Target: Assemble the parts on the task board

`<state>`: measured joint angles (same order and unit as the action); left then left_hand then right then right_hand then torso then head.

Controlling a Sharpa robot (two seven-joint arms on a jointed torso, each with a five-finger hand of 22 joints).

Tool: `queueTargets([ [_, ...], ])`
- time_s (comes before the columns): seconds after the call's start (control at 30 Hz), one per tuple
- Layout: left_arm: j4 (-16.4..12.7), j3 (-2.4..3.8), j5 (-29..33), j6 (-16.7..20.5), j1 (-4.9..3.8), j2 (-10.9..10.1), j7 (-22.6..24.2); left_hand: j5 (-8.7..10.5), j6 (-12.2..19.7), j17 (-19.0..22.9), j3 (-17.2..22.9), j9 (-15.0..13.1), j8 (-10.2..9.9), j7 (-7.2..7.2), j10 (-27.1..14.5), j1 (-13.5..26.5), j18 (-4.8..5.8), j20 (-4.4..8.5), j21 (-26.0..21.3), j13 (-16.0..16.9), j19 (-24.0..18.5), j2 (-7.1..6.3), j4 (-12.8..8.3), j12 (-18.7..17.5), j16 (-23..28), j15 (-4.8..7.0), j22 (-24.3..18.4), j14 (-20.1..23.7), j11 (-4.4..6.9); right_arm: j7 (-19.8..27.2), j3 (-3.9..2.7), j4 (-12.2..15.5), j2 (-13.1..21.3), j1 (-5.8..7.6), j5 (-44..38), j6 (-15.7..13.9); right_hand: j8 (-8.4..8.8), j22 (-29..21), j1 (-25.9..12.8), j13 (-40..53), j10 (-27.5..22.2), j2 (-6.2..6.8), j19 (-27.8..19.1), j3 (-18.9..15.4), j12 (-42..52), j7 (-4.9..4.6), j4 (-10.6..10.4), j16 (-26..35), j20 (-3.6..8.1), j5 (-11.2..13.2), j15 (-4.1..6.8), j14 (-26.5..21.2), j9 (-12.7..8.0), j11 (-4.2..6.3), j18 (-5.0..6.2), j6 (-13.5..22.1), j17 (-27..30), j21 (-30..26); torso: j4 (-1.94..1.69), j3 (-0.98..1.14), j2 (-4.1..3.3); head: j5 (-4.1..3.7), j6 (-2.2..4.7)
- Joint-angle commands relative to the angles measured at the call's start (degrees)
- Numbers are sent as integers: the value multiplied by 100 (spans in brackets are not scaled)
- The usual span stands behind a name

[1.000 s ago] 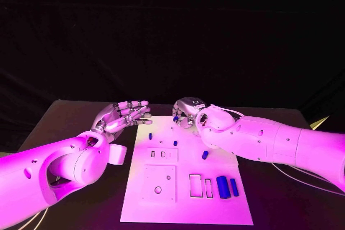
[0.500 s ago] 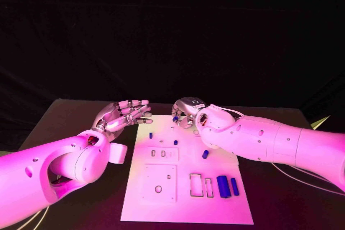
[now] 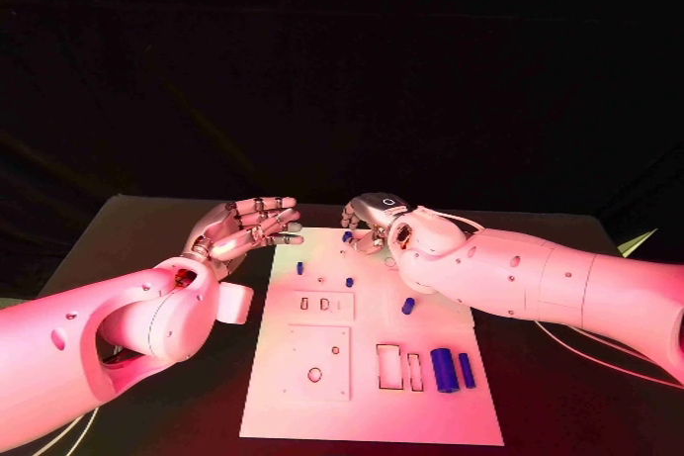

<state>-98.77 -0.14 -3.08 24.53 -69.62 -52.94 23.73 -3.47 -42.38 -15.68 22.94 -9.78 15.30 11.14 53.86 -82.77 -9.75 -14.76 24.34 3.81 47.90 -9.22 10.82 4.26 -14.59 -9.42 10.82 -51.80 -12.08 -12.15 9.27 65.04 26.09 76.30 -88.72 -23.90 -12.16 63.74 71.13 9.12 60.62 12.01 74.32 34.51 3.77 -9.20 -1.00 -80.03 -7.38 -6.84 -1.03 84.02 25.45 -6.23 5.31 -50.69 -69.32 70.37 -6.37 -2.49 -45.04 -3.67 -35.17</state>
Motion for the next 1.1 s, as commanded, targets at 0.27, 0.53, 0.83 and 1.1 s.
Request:
queueTargets([
  [0.27,0,6,-16,-62,-14,-10,4,24,31,-10,1,9,-24,410,-22,54,-39,3,21,6,-39,-9,-44,-26,25,-1,8,60,-6,134,2,224,168,2,28,-8,219,-429,113,-60,-271,128,-168,-446,34,46,-14,199,-21,-2,-65,77,-5,-30,139,260,325,-428,24,11,-3,16,-3],
  [0.53,32,6,-16,-72,-17,-37,6,24,31,-11,2,10,-25,411,-22,54,-38,2,22,6,-43,-6,-45,-26,27,-2,9,66,-7,124,-10,869,807,19,153,-304,187,-274,191,-43,-86,57,-34,-537,171,8,-40,130,6,-70,-30,125,26,16,105,105,208,-333,43,19,5,-21,37],
  [0.83,69,6,-16,-109,-17,-90,30,25,30,-13,3,10,-25,411,-22,54,-38,1,23,6,-48,-5,-47,-27,29,-3,9,70,-7,-110,-103,1762,2019,118,894,-42,351,139,9,83,826,259,213,-602,519,-94,-213,-46,54,-90,11,202,-4,65,17,178,-54,-41,144,53,26,-60,79],
  [1.1,91,6,-15,-130,-17,-119,42,25,30,-13,3,10,-25,411,-22,54,-38,1,23,6,-48,-5,-47,-27,29,-3,9,70,-7,-160,-123,1720,2429,154,1559,471,107,822,601,2286,875,31,562,-2252,2918,63,-604,-393,205,-367,160,330,248,238,-109,396,-637,456,171,87,30,-73,78],
])
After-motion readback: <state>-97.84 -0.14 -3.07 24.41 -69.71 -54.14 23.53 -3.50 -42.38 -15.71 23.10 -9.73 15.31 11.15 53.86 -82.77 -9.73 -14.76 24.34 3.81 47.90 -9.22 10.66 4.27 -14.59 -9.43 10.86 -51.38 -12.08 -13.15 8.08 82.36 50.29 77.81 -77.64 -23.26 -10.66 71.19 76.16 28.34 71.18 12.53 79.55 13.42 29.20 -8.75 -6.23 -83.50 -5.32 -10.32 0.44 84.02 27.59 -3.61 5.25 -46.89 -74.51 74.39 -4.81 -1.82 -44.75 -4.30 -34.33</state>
